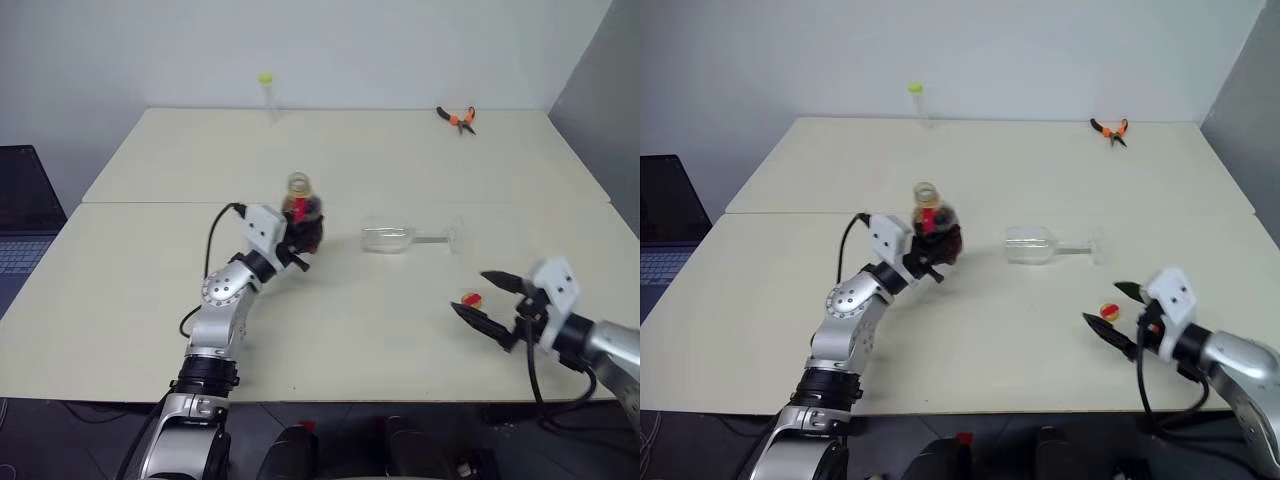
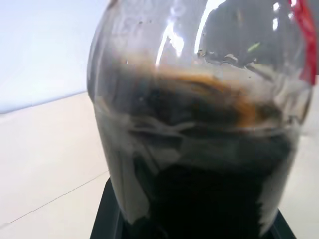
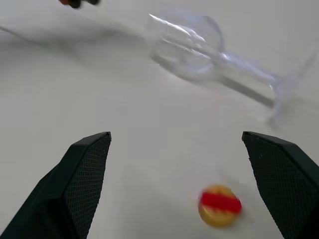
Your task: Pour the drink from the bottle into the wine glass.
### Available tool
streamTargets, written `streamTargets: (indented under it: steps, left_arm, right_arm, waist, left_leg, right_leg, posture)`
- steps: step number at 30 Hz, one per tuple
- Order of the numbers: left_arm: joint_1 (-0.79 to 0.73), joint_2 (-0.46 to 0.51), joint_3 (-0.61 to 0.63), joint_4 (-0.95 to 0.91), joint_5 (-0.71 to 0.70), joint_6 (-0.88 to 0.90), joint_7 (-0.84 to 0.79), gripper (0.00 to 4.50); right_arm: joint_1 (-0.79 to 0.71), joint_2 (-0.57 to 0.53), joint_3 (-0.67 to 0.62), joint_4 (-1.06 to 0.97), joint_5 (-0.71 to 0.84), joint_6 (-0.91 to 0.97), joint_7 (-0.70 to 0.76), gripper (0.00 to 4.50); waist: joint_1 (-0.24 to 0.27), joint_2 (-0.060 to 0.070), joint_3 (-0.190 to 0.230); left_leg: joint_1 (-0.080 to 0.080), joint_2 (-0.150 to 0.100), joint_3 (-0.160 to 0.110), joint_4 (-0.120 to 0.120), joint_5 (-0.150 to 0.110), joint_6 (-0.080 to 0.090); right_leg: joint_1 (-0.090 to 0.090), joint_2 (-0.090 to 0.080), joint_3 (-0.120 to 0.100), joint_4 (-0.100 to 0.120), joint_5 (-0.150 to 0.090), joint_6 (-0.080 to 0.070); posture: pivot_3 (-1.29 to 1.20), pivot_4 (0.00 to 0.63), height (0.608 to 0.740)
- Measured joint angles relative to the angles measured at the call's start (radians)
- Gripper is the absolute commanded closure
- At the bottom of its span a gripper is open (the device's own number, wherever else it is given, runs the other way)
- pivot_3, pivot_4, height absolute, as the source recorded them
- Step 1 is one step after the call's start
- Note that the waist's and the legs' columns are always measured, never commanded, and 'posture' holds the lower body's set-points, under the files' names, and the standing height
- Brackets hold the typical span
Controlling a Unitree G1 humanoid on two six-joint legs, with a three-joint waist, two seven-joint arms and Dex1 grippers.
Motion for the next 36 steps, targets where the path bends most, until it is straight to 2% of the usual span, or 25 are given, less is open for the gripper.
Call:
streamTargets:
  steps: [3, 5, 10, 16, 23, 33, 36]
  left_arm:
    - [-0.055, 0.027, 0.071, 0.132, 0.000, -0.053, 0.066, 3.49]
    - [-0.082, 0.043, 0.107, 0.206, 0.000, -0.091, 0.094, 3.49]
    - [-0.153, 0.096, 0.160, 0.438, 0.023, -0.207, 0.161, 3.49]
    - [-0.237, 0.110, 0.178, 0.628, 0.025, -0.287, 0.178, 3.49]
    - [-0.300, 0.127, 0.192, 0.781, 0.026, -0.319, 0.196, 3.49]
    - [-0.324, 0.126, 0.196, 0.838, 0.028, -0.335, 0.191, 0.11]
    - [-0.313, 0.124, 0.196, 0.837, 0.026, -0.338, 0.171, 0.03]
  right_arm:
    - [-0.163, 0.055, 0.115, -0.060, 0.026, 0.061, -0.030, 0.00]
    - [-0.215, 0.086, 0.184, -0.061, 0.024, 0.089, -0.047, 0.00]
    - [-0.369, 0.209, 0.362, 0.032, -0.086, 0.117, -0.121, 0.00]
    - [-0.423, 0.273, 0.422, 0.105, -0.171, 0.117, -0.155, 0.00]
    - [-0.439, 0.318, 0.448, 0.110, -0.217, 0.115, -0.154, 0.00]
    - [-0.440, 0.340, 0.479, 0.109, -0.244, 0.116, -0.144, 0.00]
    - [-0.439, 0.339, 0.479, 0.109, -0.244, 0.116, -0.141, 0.00]
  waist:
    - [0.003, -0.002, 0.000]
    - [0.008, -0.002, 0.000]
    - [0.012, -0.007, 0.000]
    - [0.021, -0.008, 0.000]
    - [0.005, -0.008, 0.000]
    - [0.001, -0.008, 0.000]
    - [0.001, -0.008, 0.000]
  left_leg:
    - [-0.001, 0.000, -0.003, -0.001, 0.001, -0.001]
    - [-0.003, -0.001, -0.003, -0.001, 0.002, -0.004]
    - [-0.004, -0.004, -0.002, 0.002, 0.002, -0.004]
    - [-0.004, -0.003, -0.002, 0.001, 0.002, -0.004]
    - [-0.004, -0.003, -0.002, 0.000, 0.002, -0.004]
    - [-0.004, -0.003, -0.002, 0.000, 0.002, -0.004]
    - [-0.004, -0.003, -0.002, 0.000, 0.002, -0.004]
  right_leg:
    - [-0.001, 0.000, -0.003, -0.001, 0.000, 0.000]
    - [-0.001, -0.001, -0.003, -0.002, 0.000, 0.000]
    - [-0.002, -0.003, -0.002, -0.002, 0.001, 0.001]
    - [-0.003, -0.003, -0.002, -0.002, 0.001, 0.001]
    - [-0.004, -0.003, -0.002, -0.001, 0.001, 0.001]
    - [-0.005, -0.002, -0.002, 0.000, 0.001, 0.001]
    - [-0.005, -0.002, -0.001, 0.000, 0.001, 0.001]
  posture:
    - [0.00, 0.150, 0.740]
    - [0.00, 0.150, 0.740]
    - [0.00, 0.150, 0.740]
    - [0.00, 0.150, 0.740]
    - [0.00, 0.150, 0.740]
    - [0.00, 0.150, 0.740]
    - [0.00, 0.150, 0.740]
